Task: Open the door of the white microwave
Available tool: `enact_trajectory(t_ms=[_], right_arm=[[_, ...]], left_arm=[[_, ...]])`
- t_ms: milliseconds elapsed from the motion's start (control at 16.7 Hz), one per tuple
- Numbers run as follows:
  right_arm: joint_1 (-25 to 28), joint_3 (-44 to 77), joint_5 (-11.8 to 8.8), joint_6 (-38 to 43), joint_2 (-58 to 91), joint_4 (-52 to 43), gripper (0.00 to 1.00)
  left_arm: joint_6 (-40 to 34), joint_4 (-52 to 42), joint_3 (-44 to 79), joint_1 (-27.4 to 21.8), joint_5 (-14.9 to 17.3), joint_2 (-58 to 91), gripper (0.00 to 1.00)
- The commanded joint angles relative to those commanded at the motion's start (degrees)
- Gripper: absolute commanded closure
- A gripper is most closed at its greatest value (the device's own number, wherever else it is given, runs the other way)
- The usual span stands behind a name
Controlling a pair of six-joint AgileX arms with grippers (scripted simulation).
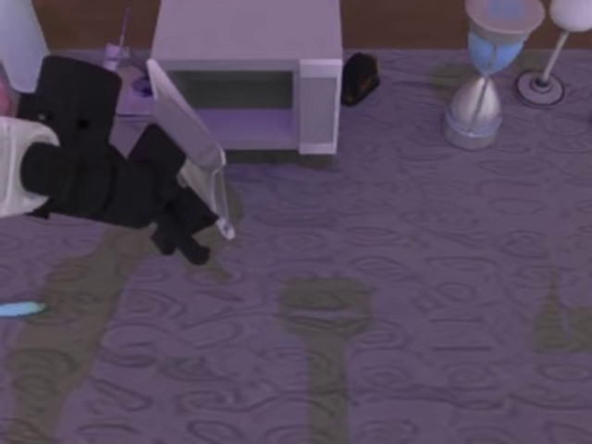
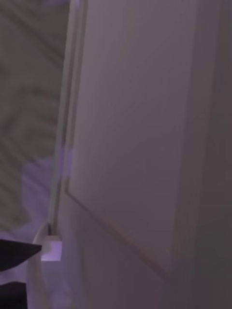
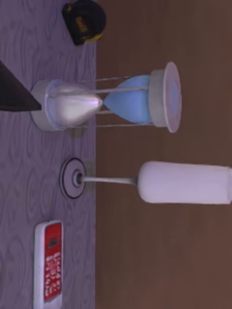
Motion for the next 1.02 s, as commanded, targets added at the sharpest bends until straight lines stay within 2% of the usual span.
enact_trajectory(t_ms=[420,1020], right_arm=[[0.00,0.00,0.00,0.00,0.00,0.00,0.00],[0.00,0.00,0.00,0.00,0.00,0.00,0.00]], left_arm=[[4.62,-2.15,0.74,2.12,2.31,0.01,1.00],[4.69,-2.18,0.74,2.14,2.34,0.01,1.00]])
